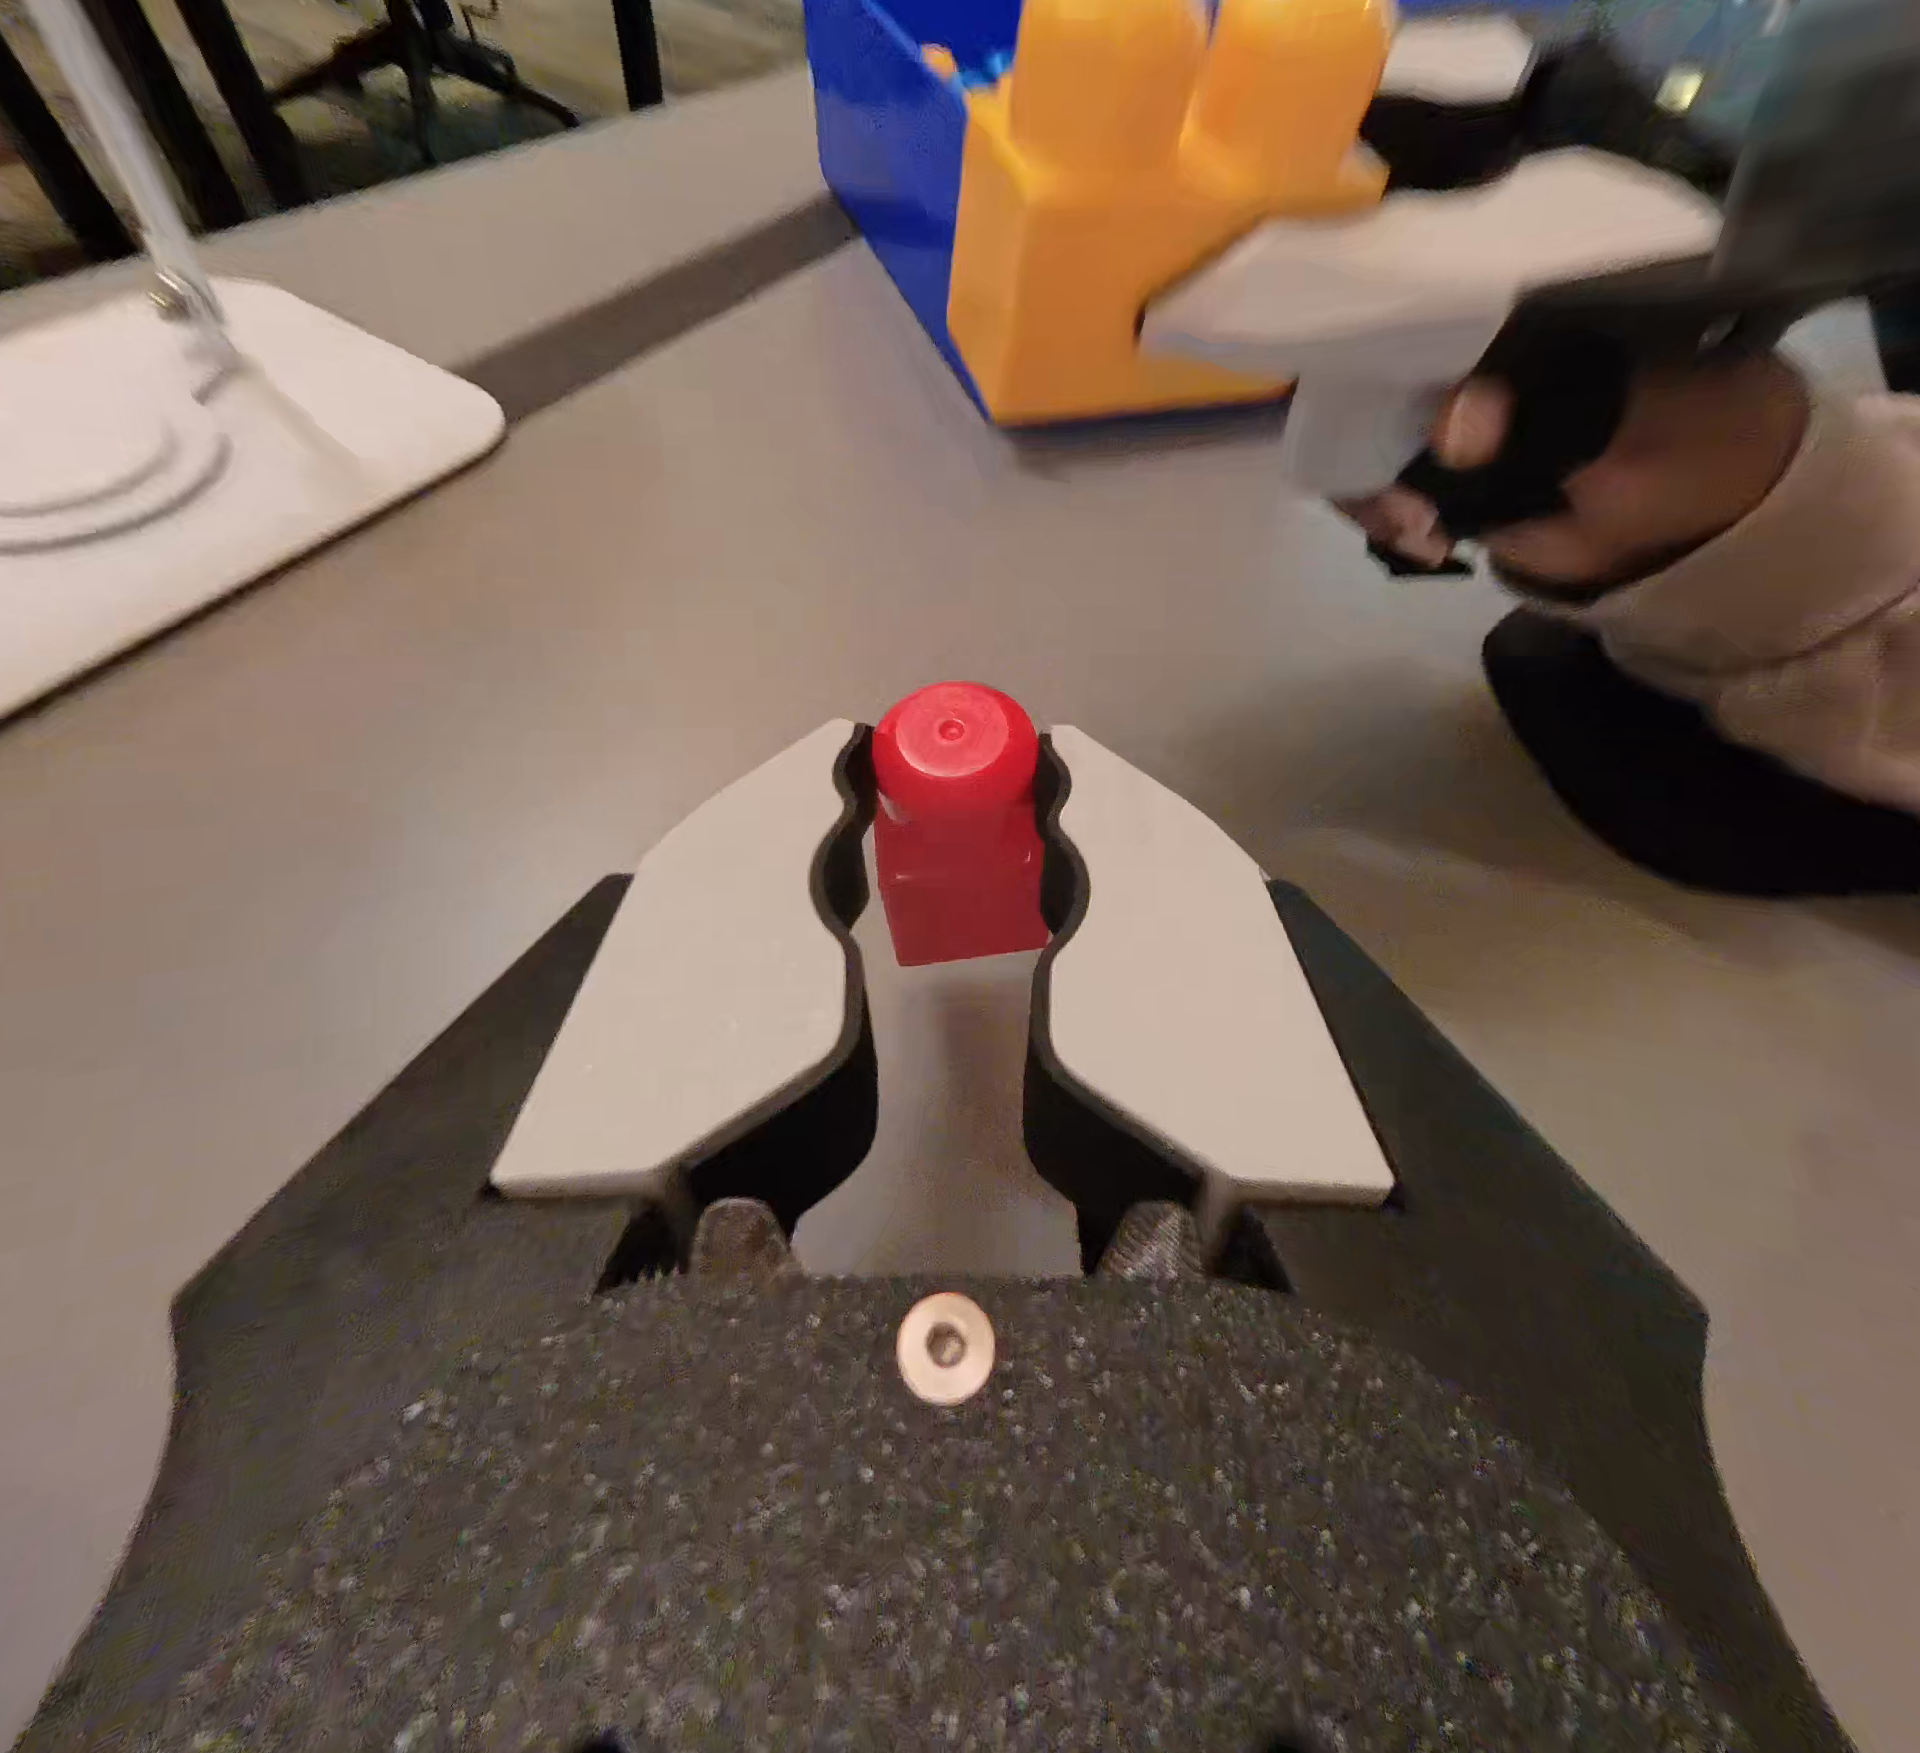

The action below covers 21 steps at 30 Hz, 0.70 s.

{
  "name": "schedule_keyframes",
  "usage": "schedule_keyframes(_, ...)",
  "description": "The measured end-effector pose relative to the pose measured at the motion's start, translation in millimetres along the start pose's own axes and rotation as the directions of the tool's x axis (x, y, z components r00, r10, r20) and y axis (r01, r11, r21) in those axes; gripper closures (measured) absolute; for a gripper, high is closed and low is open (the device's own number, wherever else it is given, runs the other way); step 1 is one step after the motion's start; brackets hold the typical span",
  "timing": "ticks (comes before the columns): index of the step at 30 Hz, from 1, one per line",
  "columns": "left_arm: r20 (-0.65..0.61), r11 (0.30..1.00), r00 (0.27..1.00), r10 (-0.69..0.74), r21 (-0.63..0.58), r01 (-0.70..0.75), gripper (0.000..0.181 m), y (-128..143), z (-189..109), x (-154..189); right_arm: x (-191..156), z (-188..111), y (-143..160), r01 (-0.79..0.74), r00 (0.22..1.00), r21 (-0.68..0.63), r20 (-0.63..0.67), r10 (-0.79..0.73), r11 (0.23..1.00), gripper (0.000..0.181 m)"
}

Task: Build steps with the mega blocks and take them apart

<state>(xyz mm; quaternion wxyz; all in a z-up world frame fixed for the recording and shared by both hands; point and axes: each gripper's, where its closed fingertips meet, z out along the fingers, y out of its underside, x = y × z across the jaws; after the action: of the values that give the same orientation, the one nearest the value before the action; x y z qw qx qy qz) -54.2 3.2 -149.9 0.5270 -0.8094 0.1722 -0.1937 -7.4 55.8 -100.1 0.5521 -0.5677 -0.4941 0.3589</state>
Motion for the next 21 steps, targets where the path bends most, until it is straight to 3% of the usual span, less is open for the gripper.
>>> schedule_keyframes(5,-0.064,0.998,0.998,0.01,-0.056,-0.014,0.15,27.0,20.3,6.3,-4.3,-3.5,-2.9,-0.091,0.993,0.03,0.075,0.089,0.995,0.143)
schedule_keyframes(8,-0.155,0.999,0.987,0.036,0.029,-0.032,0.108,14.7,16.9,19.8,-15.5,-4.8,-8.7,-0.117,0.983,0.053,0.152,0.108,0.992,0.143)
schedule_keyframes(9,-0.182,0.996,0.982,0.059,0.081,-0.045,0.105,5.9,12.3,25.2,-19.8,-5.0,-9.5,-0.13,0.976,0.054,0.181,0.118,0.99,0.143)
schedule_keyframes(12,-0.258,0.969,0.961,0.101,0.244,-0.037,0.116,-22.5,-6.1,41.8,-45.3,-11.3,-19.4,-0.188,0.923,0.095,0.357,0.143,0.977,0.143)
schedule_keyframes(15,-0.353,0.942,0.928,0.117,0.336,0.009,0.132,-38.3,-21.4,58.8,-74.8,-24.9,-32.4,-0.273,0.812,0.124,0.562,0.16,0.954,0.143)
schedule_keyframes(17,-0.437,0.932,0.885,0.159,0.362,0.011,0.146,-40.5,-31.2,75.4,-84.9,-32.2,-37.9,-0.298,0.763,0.138,0.629,0.149,0.945,0.143)
schedule_keyframes(21,-0.487,0.923,0.851,0.196,0.384,0.007,0.146,-42.9,-38.2,89.9,-91.6,-42.0,-42.0,-0.305,0.714,0.146,0.689,0.124,0.941,0.143)
